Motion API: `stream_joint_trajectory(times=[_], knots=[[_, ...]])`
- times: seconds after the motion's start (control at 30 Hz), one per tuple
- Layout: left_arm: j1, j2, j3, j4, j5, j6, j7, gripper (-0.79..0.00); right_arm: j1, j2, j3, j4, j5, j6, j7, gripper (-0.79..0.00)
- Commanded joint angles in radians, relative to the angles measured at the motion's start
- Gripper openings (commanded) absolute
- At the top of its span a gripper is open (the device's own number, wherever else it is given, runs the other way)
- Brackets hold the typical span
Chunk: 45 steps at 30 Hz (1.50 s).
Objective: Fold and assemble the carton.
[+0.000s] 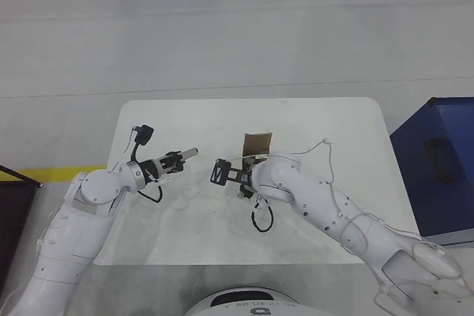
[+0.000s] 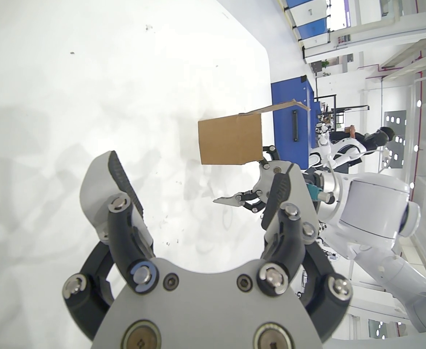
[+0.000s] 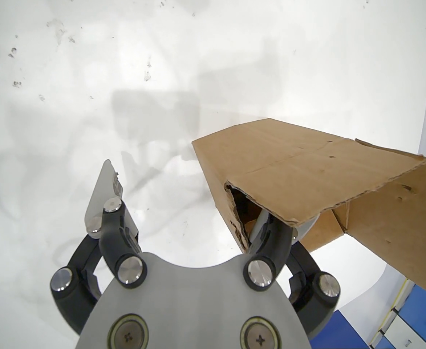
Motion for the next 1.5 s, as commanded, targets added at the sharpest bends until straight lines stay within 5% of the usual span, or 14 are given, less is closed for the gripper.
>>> stream_joint_trajectory(times=[0.0,0.3,0.43,0.5,0.8,1.23,1.47], knots=[[0.002,0.0,-0.002,-0.001,-0.001,-0.001,0.001,-0.037,0.003,0.001,0.007,-0.013,0.03,-0.021,0.044,-0.44],[0.009,0.001,-0.01,-0.003,-0.007,-0.007,0.009,-0.037,-0.014,0.02,0.026,-0.147,0.286,-0.062,0.184,-0.394],[0.012,0.002,-0.015,-0.002,-0.009,-0.011,0.011,-0.034,-0.012,0.035,0.04,-0.207,0.253,-0.066,0.167,-0.031],[0.015,0.002,-0.018,-0.002,-0.008,-0.013,0.013,-0.031,-0.014,0.042,0.043,-0.237,0.16,-0.084,0.145,0.0],[0.028,0.004,-0.026,0.003,-0.017,-0.02,0.017,-0.025,-0.035,0.052,0.0,-0.195,0.138,-0.202,0.041,-0.135],[0.04,0.004,-0.029,0.001,-0.023,-0.029,0.027,-0.022,0.013,0.025,-0.036,-0.094,0.26,-0.123,0.097,-0.234],[0.047,0.004,-0.033,-0.002,-0.026,-0.033,0.034,-0.012,0.039,0.007,-0.072,-0.06,0.279,-0.083,0.128,-0.406]])
